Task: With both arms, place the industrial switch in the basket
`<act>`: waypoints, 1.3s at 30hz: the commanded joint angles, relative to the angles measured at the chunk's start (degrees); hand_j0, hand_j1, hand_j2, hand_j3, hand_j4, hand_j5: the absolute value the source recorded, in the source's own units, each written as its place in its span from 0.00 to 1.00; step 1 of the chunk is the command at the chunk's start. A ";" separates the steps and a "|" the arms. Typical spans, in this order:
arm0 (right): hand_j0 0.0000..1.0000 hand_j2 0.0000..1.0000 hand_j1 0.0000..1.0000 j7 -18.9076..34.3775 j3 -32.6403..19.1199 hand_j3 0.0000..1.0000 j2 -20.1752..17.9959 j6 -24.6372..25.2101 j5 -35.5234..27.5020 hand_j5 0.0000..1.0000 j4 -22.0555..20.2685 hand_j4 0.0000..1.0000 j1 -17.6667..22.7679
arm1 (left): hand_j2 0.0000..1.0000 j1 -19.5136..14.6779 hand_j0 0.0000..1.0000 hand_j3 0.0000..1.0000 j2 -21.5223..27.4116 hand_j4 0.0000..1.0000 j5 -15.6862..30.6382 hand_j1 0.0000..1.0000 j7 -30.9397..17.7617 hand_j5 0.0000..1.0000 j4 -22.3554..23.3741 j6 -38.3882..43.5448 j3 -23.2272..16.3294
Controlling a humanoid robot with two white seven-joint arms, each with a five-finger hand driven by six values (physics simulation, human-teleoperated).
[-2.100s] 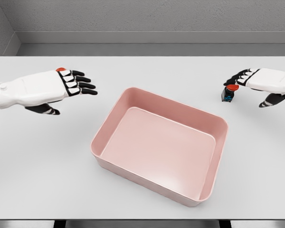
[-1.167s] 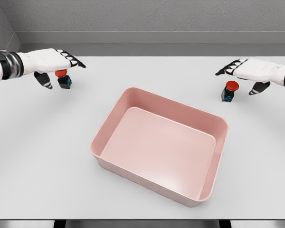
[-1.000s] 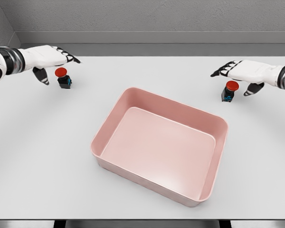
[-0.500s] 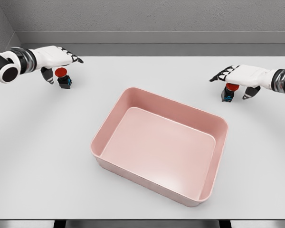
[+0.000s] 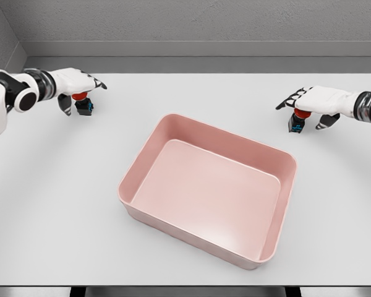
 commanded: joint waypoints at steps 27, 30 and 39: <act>0.69 0.69 0.69 0.05 -0.01 0.69 -0.13 0.09 -0.34 0.69 -1.69 0.69 0.35 | 0.64 0.00 0.64 0.64 0.64 0.64 -1.37 0.64 0.58 0.64 -0.73 -0.58 -0.21; 0.64 0.64 0.64 0.05 0.08 0.64 -0.13 0.09 -0.34 0.64 -1.69 0.64 0.35 | 0.60 0.00 0.60 0.60 0.64 0.60 -1.37 0.60 0.58 0.60 -0.90 -0.66 -0.21; 0.51 0.51 0.51 0.05 -0.10 0.51 -0.22 0.09 -0.25 0.51 -1.69 0.51 0.26 | 0.51 0.09 0.51 0.51 0.73 0.51 -1.29 0.51 0.58 0.51 -1.69 -0.84 -0.29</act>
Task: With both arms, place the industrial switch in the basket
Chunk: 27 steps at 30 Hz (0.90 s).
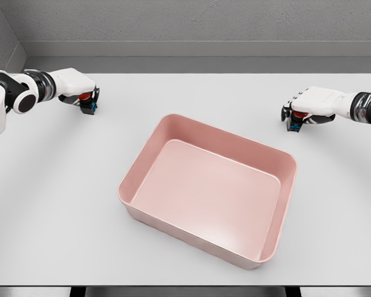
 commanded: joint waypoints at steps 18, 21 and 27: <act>0.48 0.48 0.48 -0.16 -4.07 0.48 -3.61 0.03 -0.58 0.48 -6.42 0.48 0.00 | 0.49 -4.92 0.49 0.49 7.42 0.49 10.95 0.49 -0.72 0.49 -9.61 -19.09 2.01; 0.48 0.48 0.48 -0.42 -5.47 0.48 -6.51 0.03 -0.67 0.48 -9.93 0.48 0.79 | 0.49 -5.45 0.49 0.49 8.12 0.49 13.94 0.49 -0.80 0.49 -9.61 -22.46 3.15; 0.48 0.48 0.48 -0.77 -5.91 0.48 -8.79 0.03 -0.85 0.48 -14.68 0.48 1.32 | 0.49 -7.56 0.49 0.49 9.27 0.49 20.53 0.49 -0.89 0.49 -10.14 -22.46 3.24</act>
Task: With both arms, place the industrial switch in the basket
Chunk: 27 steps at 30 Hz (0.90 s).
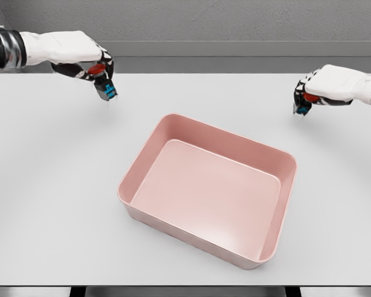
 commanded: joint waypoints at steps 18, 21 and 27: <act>0.48 0.48 0.48 -1.12 -4.40 0.48 -9.70 0.10 -2.79 0.48 -18.34 0.48 6.06 | 0.50 0.09 0.50 0.50 5.23 0.50 5.14 0.50 0.09 0.50 -33.65 -0.26 -4.89; 0.48 0.48 0.48 -1.12 -5.98 0.48 -10.93 0.10 -4.11 0.48 -20.01 0.48 6.77 | 0.51 0.26 0.51 0.51 5.32 0.51 4.88 0.51 0.09 0.51 -33.65 -0.26 -7.35; 0.48 0.48 0.48 -1.12 -6.16 0.48 -12.95 0.10 -6.84 0.48 -24.49 0.48 8.00 | 0.51 1.67 0.51 0.51 4.62 0.51 3.21 0.51 0.09 0.51 -35.76 -0.26 -10.17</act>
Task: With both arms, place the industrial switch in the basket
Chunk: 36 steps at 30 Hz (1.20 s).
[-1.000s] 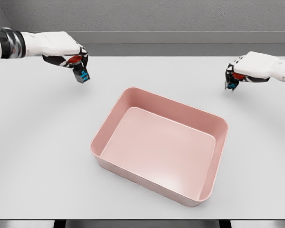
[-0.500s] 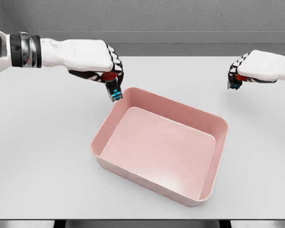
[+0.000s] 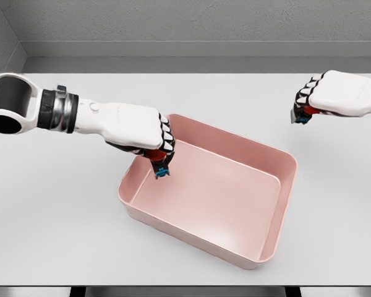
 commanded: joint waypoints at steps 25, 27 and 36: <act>0.47 0.47 0.47 -0.04 -3.65 0.47 1.52 0.09 -2.55 0.47 -9.25 0.47 4.65 | 0.91 0.09 0.91 0.91 -4.48 0.91 -1.79 0.91 0.23 0.91 -1.10 0.17 -4.81; 0.47 0.47 0.47 -0.04 -3.65 0.47 2.04 0.09 -2.55 0.47 -9.43 0.47 5.01 | 0.97 0.09 0.97 0.97 -6.42 0.97 -1.79 0.97 0.23 0.97 -1.18 0.17 -4.89; 0.48 0.48 0.48 -0.04 -3.56 0.48 2.13 0.09 -2.55 0.48 -9.87 0.48 6.76 | 1.00 0.00 1.00 1.00 -7.74 1.00 -1.61 1.00 0.23 1.00 -2.50 0.17 -4.81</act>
